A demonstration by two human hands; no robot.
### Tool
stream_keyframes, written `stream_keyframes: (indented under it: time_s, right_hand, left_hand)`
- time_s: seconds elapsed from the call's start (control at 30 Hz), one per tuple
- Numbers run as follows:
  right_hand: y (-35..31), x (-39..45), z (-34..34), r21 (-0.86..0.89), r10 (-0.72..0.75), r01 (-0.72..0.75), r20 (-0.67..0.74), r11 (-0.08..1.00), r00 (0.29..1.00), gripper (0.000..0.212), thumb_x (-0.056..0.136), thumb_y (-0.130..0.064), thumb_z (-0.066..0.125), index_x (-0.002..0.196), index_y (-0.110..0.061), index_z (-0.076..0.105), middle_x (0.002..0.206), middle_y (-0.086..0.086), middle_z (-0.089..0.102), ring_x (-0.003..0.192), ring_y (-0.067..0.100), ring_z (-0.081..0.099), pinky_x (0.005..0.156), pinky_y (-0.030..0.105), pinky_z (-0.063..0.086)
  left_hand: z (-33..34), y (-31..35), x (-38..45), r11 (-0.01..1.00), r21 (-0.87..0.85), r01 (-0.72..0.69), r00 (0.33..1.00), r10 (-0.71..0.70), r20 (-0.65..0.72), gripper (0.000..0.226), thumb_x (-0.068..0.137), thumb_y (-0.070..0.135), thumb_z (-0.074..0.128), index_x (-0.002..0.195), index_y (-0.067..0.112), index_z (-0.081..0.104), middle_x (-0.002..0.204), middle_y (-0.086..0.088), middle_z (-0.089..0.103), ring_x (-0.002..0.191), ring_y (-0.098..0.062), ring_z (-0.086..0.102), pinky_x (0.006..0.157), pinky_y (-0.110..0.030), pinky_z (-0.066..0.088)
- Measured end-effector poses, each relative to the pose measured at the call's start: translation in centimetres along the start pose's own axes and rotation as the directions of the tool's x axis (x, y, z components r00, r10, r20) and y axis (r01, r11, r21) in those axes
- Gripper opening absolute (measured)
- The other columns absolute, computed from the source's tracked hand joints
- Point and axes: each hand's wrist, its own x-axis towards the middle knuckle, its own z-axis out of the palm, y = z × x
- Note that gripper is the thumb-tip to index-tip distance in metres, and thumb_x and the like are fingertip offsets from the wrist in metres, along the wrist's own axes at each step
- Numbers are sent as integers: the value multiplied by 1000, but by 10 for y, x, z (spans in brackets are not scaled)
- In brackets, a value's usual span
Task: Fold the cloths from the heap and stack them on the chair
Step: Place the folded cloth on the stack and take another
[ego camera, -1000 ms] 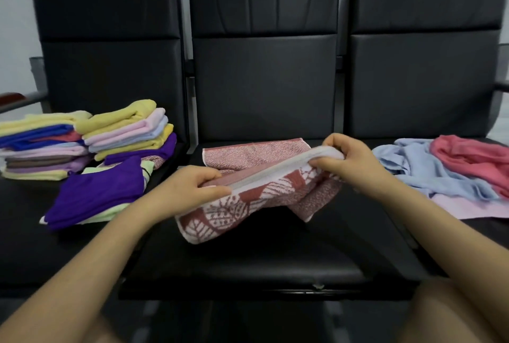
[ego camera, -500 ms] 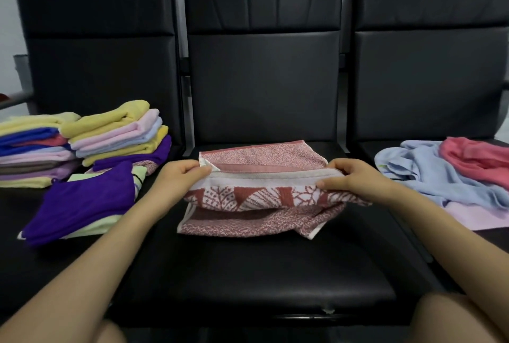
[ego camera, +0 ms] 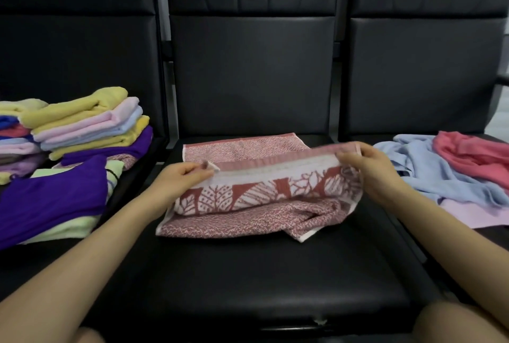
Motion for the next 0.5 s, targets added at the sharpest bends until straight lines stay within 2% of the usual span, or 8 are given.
stream_keyframes:
  time_s: [0.07, 0.13, 0.2, 0.23, 0.27, 0.33, 0.4, 0.5]
  right_hand:
    - [-2, 11, 9, 156, 5, 2, -48, 988, 999, 8, 91, -4, 59, 86, -6, 66, 73, 10, 72, 67, 23, 69, 68, 35, 59]
    - [0, 24, 23, 232, 42, -15, -111, 973, 993, 13, 91, -2, 57, 81, -5, 65, 66, 7, 71, 61, 19, 68, 65, 31, 58]
    - [13, 34, 40, 86, 48, -34, -162, 996, 986, 15, 90, -1, 57, 78, -7, 65, 64, 5, 69, 59, 18, 66, 67, 32, 53]
    - [23, 37, 45, -124, 9, -25, -127, 992, 992, 14, 90, -3, 55, 82, -9, 65, 68, 6, 68, 62, 20, 65, 66, 32, 51]
    - [33, 37, 49, -392, -38, 26, -23, 920, 999, 13, 92, -7, 54, 87, -11, 65, 74, 7, 67, 66, 23, 64, 63, 30, 48]
    - [50, 36, 53, -760, -78, 226, 226, 609, 971, 14, 97, -15, 49, 99, -11, 62, 91, 13, 66, 83, 31, 64, 64, 30, 43]
    - [50, 30, 52, -831, -107, 325, 312, 451, 944, 17, 100, -20, 45, 102, -7, 56, 103, 17, 64, 96, 35, 59, 72, 36, 40]
    - [33, 14, 43, -830, -121, 336, 316, 445, 941, 19, 100, -18, 44, 100, -2, 55, 99, 18, 63, 93, 35, 58, 72, 38, 38]
  left_hand:
    - [1, 3, 3, 981, -193, 18, 999, -27, -43, 16, 88, 27, 68, 97, 14, 71, 84, -11, 75, 70, -20, 72, 61, -25, 59]
    - [3, 3, 11, 961, -275, -12, 994, -18, -107, 20, 89, 30, 66, 100, 14, 72, 88, -11, 75, 78, -22, 73, 70, -30, 59]
    - [8, -1, 20, 964, -265, -22, 983, -27, -179, 22, 92, 32, 63, 102, 14, 72, 92, -8, 74, 84, -20, 70, 77, -31, 55]
    - [10, -6, 23, 980, -200, -18, 977, -25, -212, 22, 94, 33, 60, 100, 14, 71, 90, -4, 73, 82, -17, 68, 74, -29, 53]
    - [12, -12, 25, 998, -55, -19, 977, 7, -215, 22, 96, 33, 57, 95, 15, 69, 84, -1, 70, 77, -13, 65, 68, -27, 49]
    - [14, -26, 25, 943, 330, -44, 989, 88, -120, 25, 98, 33, 50, 82, 18, 62, 72, 4, 61, 68, -14, 57, 61, -30, 39]
    - [11, -32, 25, 850, 521, -75, 988, 136, -79, 30, 99, 33, 48, 72, 22, 54, 70, 5, 57, 72, -18, 55, 62, -32, 36]
    - [9, -25, 16, 839, 530, -125, 969, 217, -116, 36, 100, 34, 46, 66, 20, 47, 68, 0, 56, 73, -21, 56, 63, -34, 36]
